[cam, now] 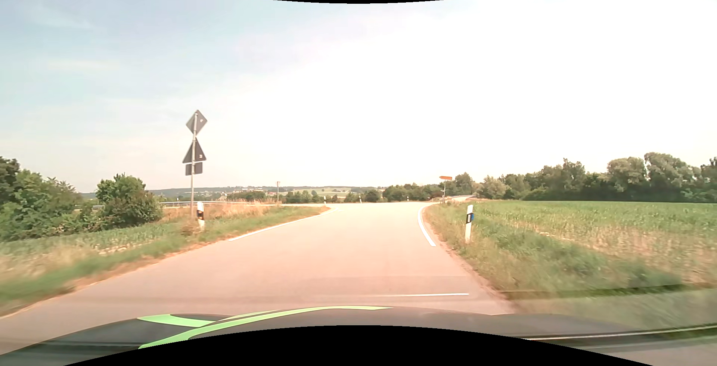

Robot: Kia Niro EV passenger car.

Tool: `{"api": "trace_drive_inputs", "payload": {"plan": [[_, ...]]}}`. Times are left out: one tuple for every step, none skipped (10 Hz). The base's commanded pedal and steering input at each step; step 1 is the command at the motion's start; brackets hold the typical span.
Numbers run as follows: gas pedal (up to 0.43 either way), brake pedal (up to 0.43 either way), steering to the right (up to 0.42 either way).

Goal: Follow the waypoints while adhering to traffic rules and regulations

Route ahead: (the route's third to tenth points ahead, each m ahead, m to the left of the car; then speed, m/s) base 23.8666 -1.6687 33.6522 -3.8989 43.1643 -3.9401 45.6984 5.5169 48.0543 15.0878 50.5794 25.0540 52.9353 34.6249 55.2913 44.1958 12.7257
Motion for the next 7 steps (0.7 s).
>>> {"api": "trace_drive_inputs", "payload": {"plan": [[0.0,0.201,0.044],[0.0,0.207,0.045],[0.0,0.201,0.048],[0.0,0.201,0.051],[0.0,0.207,0.052],[0.0,0.207,0.052],[0.0,0.207,0.052]]}}
